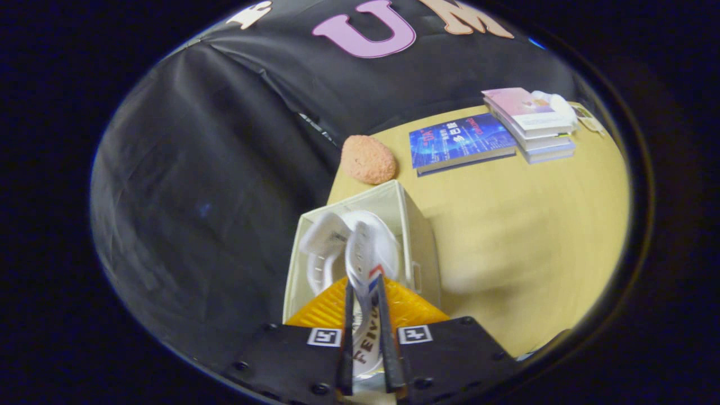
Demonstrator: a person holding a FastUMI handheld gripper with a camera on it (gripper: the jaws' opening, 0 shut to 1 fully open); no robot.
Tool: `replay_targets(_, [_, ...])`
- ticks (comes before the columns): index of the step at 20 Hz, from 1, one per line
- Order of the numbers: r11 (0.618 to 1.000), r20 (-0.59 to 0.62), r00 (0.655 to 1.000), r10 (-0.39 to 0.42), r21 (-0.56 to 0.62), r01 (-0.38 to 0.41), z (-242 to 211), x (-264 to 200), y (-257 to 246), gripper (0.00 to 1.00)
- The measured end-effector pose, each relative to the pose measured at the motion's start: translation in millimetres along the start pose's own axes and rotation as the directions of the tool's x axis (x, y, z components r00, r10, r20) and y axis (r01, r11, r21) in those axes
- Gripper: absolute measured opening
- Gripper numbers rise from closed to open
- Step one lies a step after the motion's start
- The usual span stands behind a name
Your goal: Open the storage box then place both shoes into the box .Put the left shoe in first, then the right shoe, with the right side of both shoes facing outward in a uniform manner.
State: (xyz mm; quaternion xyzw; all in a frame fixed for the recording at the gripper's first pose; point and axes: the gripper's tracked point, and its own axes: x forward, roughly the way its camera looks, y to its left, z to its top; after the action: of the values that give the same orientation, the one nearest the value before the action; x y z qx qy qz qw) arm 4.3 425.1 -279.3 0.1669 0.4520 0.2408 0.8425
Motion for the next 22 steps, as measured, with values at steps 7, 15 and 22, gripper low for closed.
replay_targets(7, [0.998, 0.147, 0.987, 0.066, 0.006, -0.068, 44, -44, -2, 1.00])
replay_targets(15, [0.987, 0.425, 0.901, -0.083, -0.091, 0.133, 100, -140, -90, 1.00])
replay_targets(22, [0.911, 0.663, 0.723, -0.193, -0.152, 0.382, 151, -246, -131, 1.00])
